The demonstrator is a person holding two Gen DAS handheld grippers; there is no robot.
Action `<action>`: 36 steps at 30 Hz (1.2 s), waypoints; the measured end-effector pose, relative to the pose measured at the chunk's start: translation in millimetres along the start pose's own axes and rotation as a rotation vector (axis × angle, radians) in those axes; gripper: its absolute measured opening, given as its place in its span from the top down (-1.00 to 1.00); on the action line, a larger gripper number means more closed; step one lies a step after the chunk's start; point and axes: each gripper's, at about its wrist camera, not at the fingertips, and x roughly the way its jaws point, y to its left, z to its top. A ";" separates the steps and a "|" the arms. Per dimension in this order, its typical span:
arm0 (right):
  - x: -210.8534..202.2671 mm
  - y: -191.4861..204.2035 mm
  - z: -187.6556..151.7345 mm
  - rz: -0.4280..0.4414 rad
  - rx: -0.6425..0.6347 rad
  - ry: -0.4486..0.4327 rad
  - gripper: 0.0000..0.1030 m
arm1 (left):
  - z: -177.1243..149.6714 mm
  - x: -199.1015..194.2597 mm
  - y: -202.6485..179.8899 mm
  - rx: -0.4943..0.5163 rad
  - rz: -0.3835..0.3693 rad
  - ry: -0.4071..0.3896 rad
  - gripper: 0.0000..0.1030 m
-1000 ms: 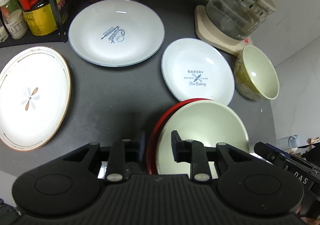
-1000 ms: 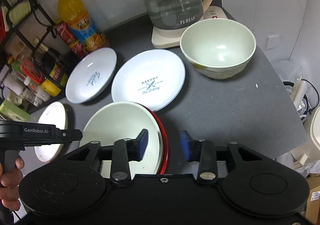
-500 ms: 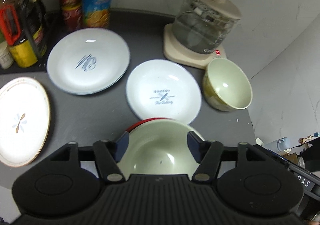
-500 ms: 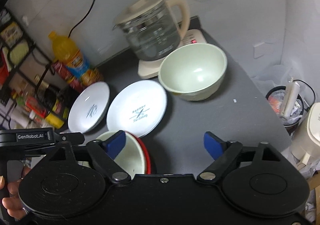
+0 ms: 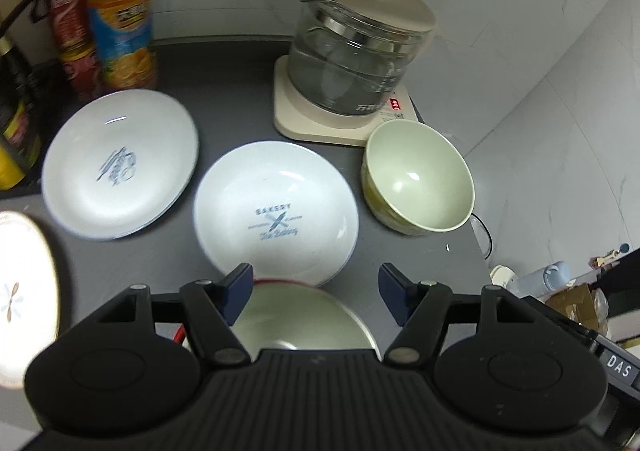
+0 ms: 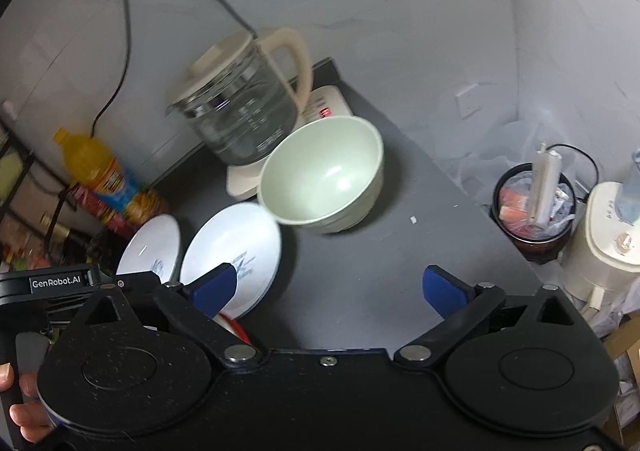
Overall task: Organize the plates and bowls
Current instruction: 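Move both tools to the smaller pale green bowl by the kettle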
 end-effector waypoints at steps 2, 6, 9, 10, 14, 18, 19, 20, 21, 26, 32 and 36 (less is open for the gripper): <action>0.9 -3.4 2.6 -0.003 0.015 -0.011 -0.95 | 7.6 5.7 -4.5 0.015 -0.017 0.001 -0.31; 6.2 -9.9 10.2 -0.034 0.057 -0.035 -0.94 | 21.4 19.7 -13.1 0.043 -0.046 0.017 -0.31; 8.3 -13.6 14.9 -0.036 0.084 -0.058 -0.93 | 32.0 30.4 -18.9 0.065 -0.066 0.018 -0.31; 9.9 -13.6 16.1 -0.044 0.089 -0.065 -0.93 | 34.7 33.3 -20.4 0.074 -0.067 0.016 -0.31; 20.5 -12.9 23.8 -0.067 0.114 -0.077 -0.93 | 47.7 47.5 -26.5 0.104 -0.079 0.010 -0.31; 31.7 -10.8 31.8 -0.096 0.125 -0.092 -0.93 | 62.5 63.5 -29.6 0.113 -0.102 0.025 -0.31; 35.2 -10.7 33.7 -0.106 0.128 -0.095 -0.93 | 66.5 68.3 -30.6 0.118 -0.098 0.023 -0.31; 37.7 -10.3 34.9 -0.118 0.128 -0.096 -0.93 | 70.3 73.1 -32.1 0.124 -0.095 0.022 -0.31; 41.6 -10.5 36.7 -0.129 0.131 -0.098 -0.93 | 73.3 77.4 -32.5 0.130 -0.093 0.025 -0.31; 61.6 -15.7 40.3 -0.141 0.188 -0.079 -0.93 | 88.0 103.3 -38.1 0.157 -0.098 0.063 -0.31; 93.6 -24.4 38.8 -0.134 0.265 -0.049 -0.69 | 99.0 131.8 -43.8 0.176 -0.117 0.124 -0.28; 114.6 -31.8 35.8 -0.138 0.328 -0.014 -0.32 | 102.0 146.3 -45.2 0.195 -0.122 0.147 -0.18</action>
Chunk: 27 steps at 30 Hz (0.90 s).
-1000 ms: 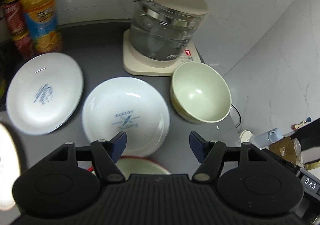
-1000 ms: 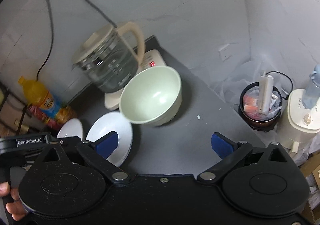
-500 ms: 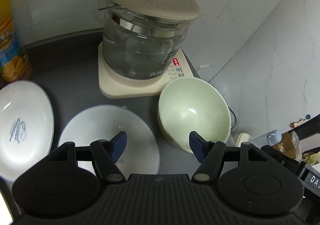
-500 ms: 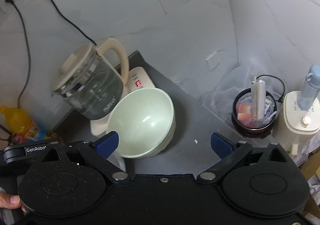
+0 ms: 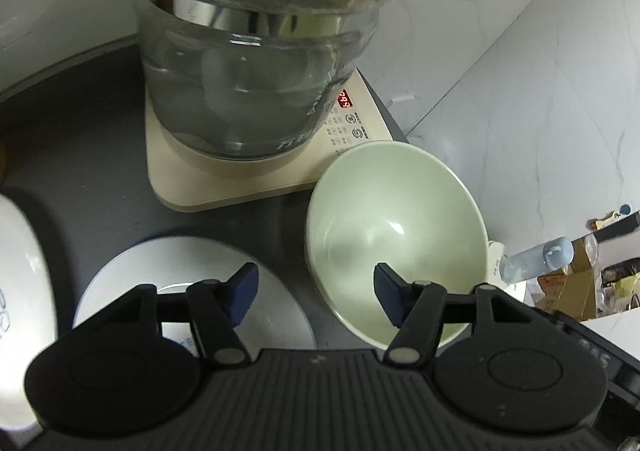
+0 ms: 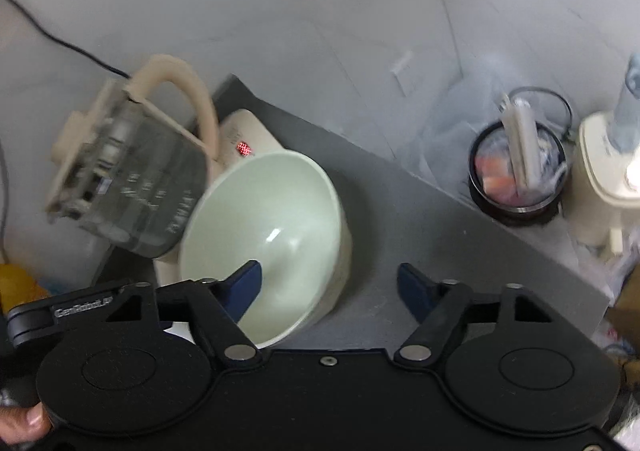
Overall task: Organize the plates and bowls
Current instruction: 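Move both tools to the smaller pale green bowl by the kettle, then close the left gripper on the smaller bowl rim while the right gripper clamps it too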
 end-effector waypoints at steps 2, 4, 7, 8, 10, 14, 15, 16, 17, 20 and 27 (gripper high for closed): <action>9.5 1.2 -0.5 -0.011 0.013 0.014 -0.19 | 2.0 6.7 1.0 0.003 -0.001 0.015 -0.07; 17.9 4.5 -1.7 -0.018 0.018 0.026 -0.07 | 3.4 11.5 2.2 0.004 -0.003 0.025 0.05; 28.1 10.9 -2.6 -0.037 0.008 0.041 -0.01 | 5.0 20.5 4.6 0.010 0.004 0.042 0.27; 31.5 12.2 -2.6 -0.045 0.010 0.047 0.04 | 5.3 23.4 5.9 0.009 0.003 0.049 0.37; 38.1 14.0 -4.4 -0.050 0.021 0.065 0.30 | 5.3 27.9 8.1 0.010 0.002 0.063 0.48; 42.1 19.4 -7.4 -0.039 0.016 0.068 0.48 | 6.1 31.8 4.9 0.034 -0.022 0.070 0.74; 41.6 21.5 -7.4 -0.048 0.011 0.068 0.50 | 6.3 31.9 2.9 0.037 -0.019 0.072 0.75; 41.3 22.6 -7.3 -0.050 0.007 0.067 0.50 | 6.4 32.2 1.3 0.040 -0.010 0.071 0.75; 39.8 23.8 -7.3 -0.051 0.003 0.063 0.50 | 6.3 31.8 0.3 0.044 -0.005 0.069 0.76; 32.9 24.3 -4.7 -0.041 0.004 0.046 0.50 | 5.4 25.5 -0.5 0.052 -0.018 0.061 0.76; 7.4 30.9 -1.0 -0.001 -0.024 0.001 0.50 | 4.1 -0.2 -4.1 0.049 -0.021 0.023 0.76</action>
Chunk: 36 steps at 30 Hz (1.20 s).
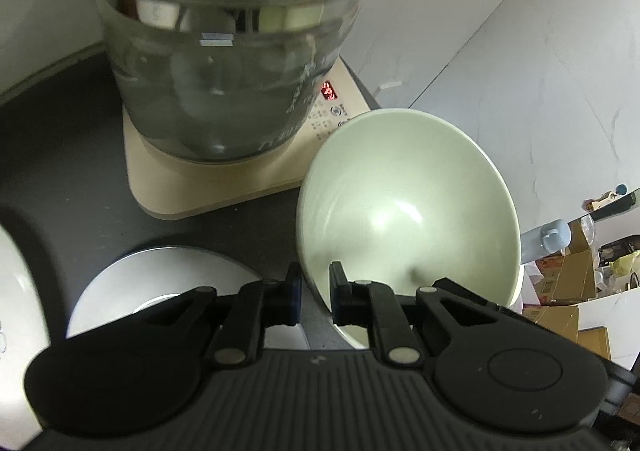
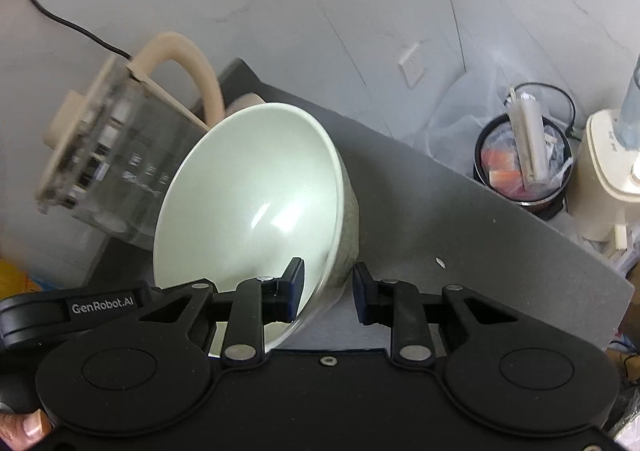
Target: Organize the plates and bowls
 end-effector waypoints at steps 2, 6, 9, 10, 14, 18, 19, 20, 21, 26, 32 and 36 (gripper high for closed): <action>-7.7 3.3 2.0 0.014 -0.019 -0.014 0.50 | -0.9 -9.1 -0.8 -0.003 0.002 -0.015 0.76; -22.1 9.1 4.2 0.038 -0.062 -0.030 0.50 | -4.8 -26.7 -4.3 -0.015 0.007 -0.051 0.76; -31.4 11.4 4.4 0.052 -0.085 -0.030 0.50 | -10.8 -39.4 -7.7 -0.029 0.014 -0.075 0.77; -35.1 11.1 3.9 0.058 -0.089 -0.029 0.50 | -12.6 -42.2 -9.7 -0.031 0.018 -0.080 0.77; -48.6 9.7 1.6 0.080 -0.114 -0.030 0.50 | -24.5 -54.8 -15.4 -0.047 0.027 -0.101 0.77; -60.5 8.8 -1.0 0.098 -0.137 -0.025 0.50 | -38.2 -65.3 -21.2 -0.066 0.046 -0.118 0.77; -62.8 7.9 -1.2 0.105 -0.141 -0.025 0.50 | -39.6 -66.3 -22.4 -0.071 0.050 -0.120 0.77; -65.2 7.4 -1.4 0.112 -0.145 -0.024 0.50 | -42.7 -68.7 -23.9 -0.075 0.055 -0.124 0.77; -66.8 6.6 -1.4 0.118 -0.149 -0.024 0.50 | -45.2 -71.0 -25.2 -0.080 0.059 -0.128 0.77; -81.1 6.5 -4.6 0.155 -0.183 -0.024 0.50 | -59.1 -87.4 -30.8 -0.100 0.077 -0.153 0.77; -95.7 9.3 -12.2 0.186 -0.237 -0.010 0.50 | -78.5 -106.3 -33.8 -0.132 0.094 -0.184 0.77; -104.2 14.2 -20.3 0.210 -0.279 0.006 0.50 | -92.5 -119.2 -32.6 -0.157 0.107 -0.199 0.77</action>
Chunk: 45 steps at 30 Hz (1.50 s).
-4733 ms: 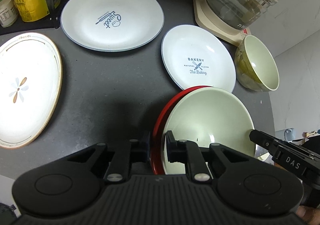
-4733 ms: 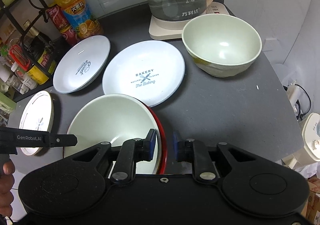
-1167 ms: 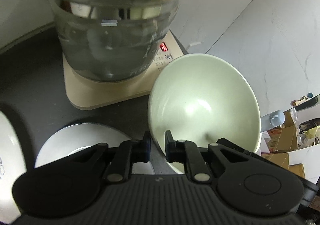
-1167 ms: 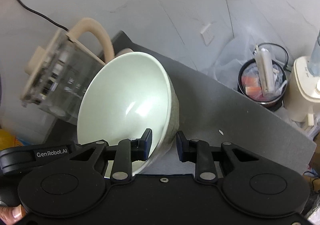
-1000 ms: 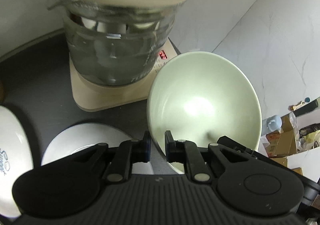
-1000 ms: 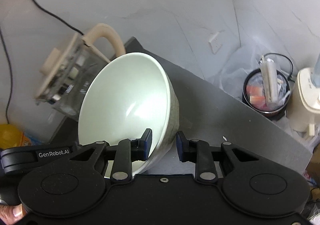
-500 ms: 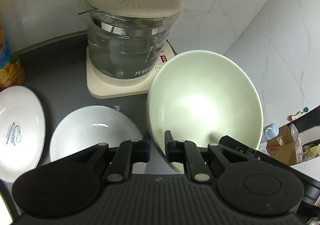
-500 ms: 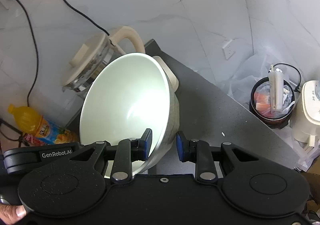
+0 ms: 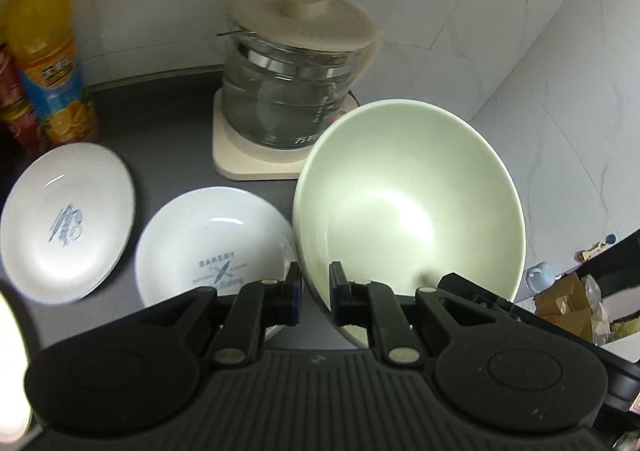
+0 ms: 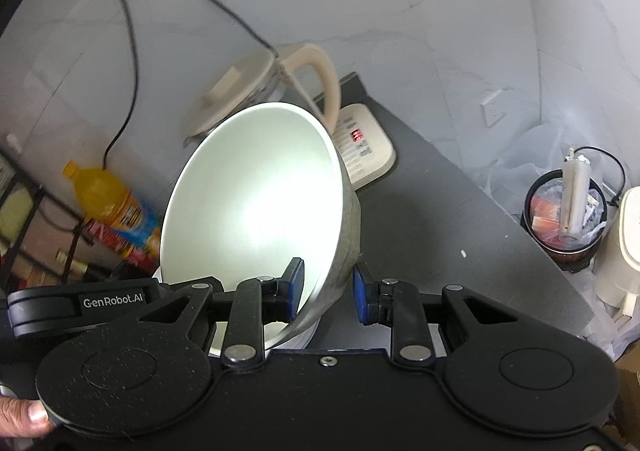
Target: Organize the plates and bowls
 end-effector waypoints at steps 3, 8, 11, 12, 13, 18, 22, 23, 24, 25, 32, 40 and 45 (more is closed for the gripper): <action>-3.3 7.3 -5.0 0.020 -0.034 0.017 0.50 | -9.0 -9.4 6.2 -0.021 0.011 -0.009 0.77; -7.8 20.1 -16.3 0.046 -0.091 0.045 0.50 | -25.5 -21.6 21.0 -0.065 0.028 -0.011 0.77; -10.9 29.3 -24.1 0.060 -0.128 0.060 0.50 | -35.9 -29.5 30.1 -0.088 0.037 -0.007 0.77; -12.3 31.4 -26.9 0.064 -0.141 0.065 0.49 | -40.0 -33.3 32.7 -0.094 0.039 -0.007 0.76; -13.4 33.8 -29.9 0.068 -0.153 0.070 0.49 | -43.4 -36.3 36.0 -0.099 0.041 -0.006 0.76; -16.3 42.2 -44.9 0.090 -0.194 0.098 0.49 | -61.0 -47.4 48.4 -0.128 0.044 0.006 0.75; -15.4 46.2 -55.1 0.096 -0.219 0.121 0.50 | -72.8 -50.6 55.6 -0.147 0.046 0.022 0.75; -15.0 47.3 -58.1 0.098 -0.226 0.127 0.50 | -76.1 -50.5 58.7 -0.151 0.048 0.026 0.75; -14.7 48.2 -61.1 0.099 -0.231 0.134 0.50 | -79.3 -51.1 61.0 -0.155 0.049 0.030 0.75; -15.1 47.8 -63.8 0.100 -0.235 0.140 0.50 | -82.1 -51.4 63.2 -0.160 0.051 0.035 0.75; -12.6 51.1 -81.1 0.099 -0.248 0.180 0.50 | -102.7 -51.2 76.5 -0.195 0.057 0.072 0.74; -7.3 52.4 -90.2 0.091 -0.248 0.212 0.54 | -118.5 -43.1 87.6 -0.236 0.058 0.115 0.71; -1.8 48.3 -94.0 0.081 -0.238 0.230 0.56 | -124.9 -37.2 90.5 -0.247 0.054 0.141 0.70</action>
